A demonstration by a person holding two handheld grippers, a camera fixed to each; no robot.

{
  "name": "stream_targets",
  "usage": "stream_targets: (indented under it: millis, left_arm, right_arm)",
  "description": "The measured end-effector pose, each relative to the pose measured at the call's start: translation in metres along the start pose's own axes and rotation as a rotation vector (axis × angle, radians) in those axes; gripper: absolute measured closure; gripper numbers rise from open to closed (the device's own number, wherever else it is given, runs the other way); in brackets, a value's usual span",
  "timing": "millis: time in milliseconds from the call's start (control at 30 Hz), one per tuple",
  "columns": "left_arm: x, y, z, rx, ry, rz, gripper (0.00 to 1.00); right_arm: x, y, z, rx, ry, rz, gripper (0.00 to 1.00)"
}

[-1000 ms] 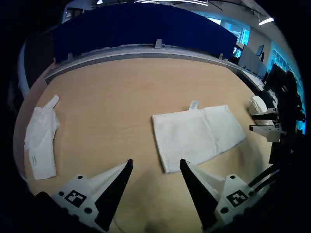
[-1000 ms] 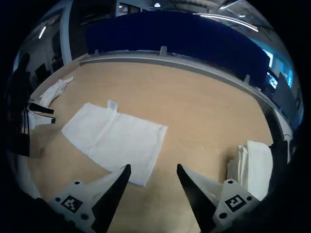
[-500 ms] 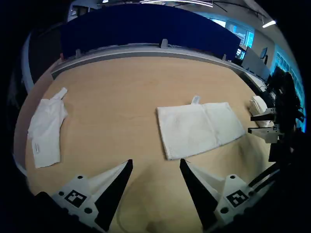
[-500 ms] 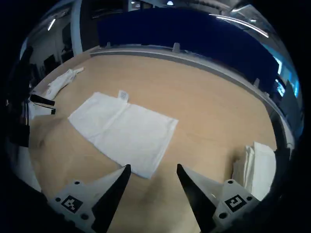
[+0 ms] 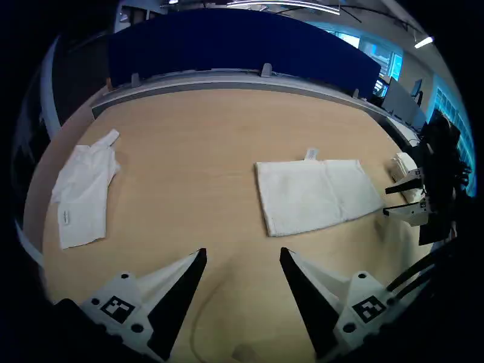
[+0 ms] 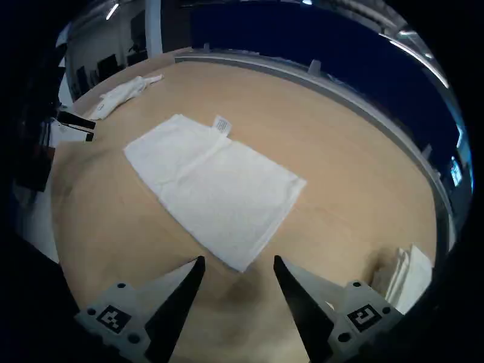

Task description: Fold towel

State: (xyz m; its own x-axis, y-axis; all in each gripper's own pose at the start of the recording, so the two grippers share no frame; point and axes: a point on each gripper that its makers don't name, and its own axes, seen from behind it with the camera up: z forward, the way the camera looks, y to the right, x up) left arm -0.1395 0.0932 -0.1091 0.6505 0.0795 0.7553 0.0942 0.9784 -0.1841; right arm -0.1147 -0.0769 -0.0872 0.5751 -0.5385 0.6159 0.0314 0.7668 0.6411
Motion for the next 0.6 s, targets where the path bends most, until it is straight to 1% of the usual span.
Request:
stream_targets:
  millis: [167, 400, 533, 567, 600]
  left_arm:
    - [-0.004, -0.001, -0.002, 0.001, -0.006, 0.001, 0.1]
    - [-0.007, -0.002, -0.002, 0.002, -0.01, 0.0, 0.1]
    - [-0.006, -0.003, -0.003, 0.001, -0.009, -0.007, 0.1]
    - [-0.006, -0.003, -0.004, 0.001, -0.008, -0.008, 0.1]
    - [-0.006, -0.003, -0.004, 0.0, -0.009, -0.009, 0.1]
  right_arm:
    - [-0.004, -0.001, 0.006, 0.015, -0.021, -0.02, 0.24]
    - [-0.008, -0.003, 0.011, 0.037, -0.036, -0.011, 0.4]
    - [-0.011, -0.005, 0.013, 0.051, -0.049, -0.004, 0.42]
    - [-0.012, -0.005, 0.013, 0.055, -0.052, -0.004, 0.44]
    - [-0.013, -0.006, 0.014, 0.058, -0.054, -0.005, 0.49]
